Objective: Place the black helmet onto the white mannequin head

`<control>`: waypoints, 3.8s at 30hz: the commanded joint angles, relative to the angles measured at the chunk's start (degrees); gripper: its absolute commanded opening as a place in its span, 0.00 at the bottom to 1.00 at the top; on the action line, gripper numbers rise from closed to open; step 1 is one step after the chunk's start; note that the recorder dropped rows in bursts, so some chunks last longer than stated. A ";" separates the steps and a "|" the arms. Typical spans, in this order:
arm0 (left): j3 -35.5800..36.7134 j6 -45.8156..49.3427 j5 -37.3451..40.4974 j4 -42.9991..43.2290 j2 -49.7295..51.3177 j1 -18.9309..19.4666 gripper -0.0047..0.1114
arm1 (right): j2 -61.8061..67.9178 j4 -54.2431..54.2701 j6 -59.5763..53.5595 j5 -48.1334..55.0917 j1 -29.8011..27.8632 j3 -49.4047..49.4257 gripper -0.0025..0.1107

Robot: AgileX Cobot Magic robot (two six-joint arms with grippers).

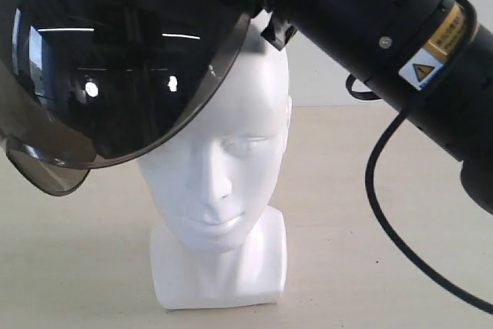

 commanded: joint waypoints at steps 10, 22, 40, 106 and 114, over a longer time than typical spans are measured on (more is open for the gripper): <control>-0.08 -0.36 -0.10 -0.19 -0.19 -0.60 0.08 | -3.24 0.52 -2.69 -2.58 -9.13 1.49 0.02; -0.08 -0.36 -0.10 -0.02 -0.19 -0.62 0.08 | -3.01 -4.93 0.43 -2.58 -15.05 1.49 0.02; -0.08 0.04 -0.10 0.04 -0.19 -0.62 0.08 | -3.01 -6.53 3.21 -2.58 -15.05 1.49 0.02; -67.30 -21.32 -3.40 30.04 51.51 -23.20 0.08 | -3.01 -6.12 3.55 -2.58 -15.05 1.49 0.02; -67.30 -21.42 -2.95 26.77 49.92 -23.20 0.08 | -3.01 -6.34 3.55 -2.58 -15.05 1.49 0.02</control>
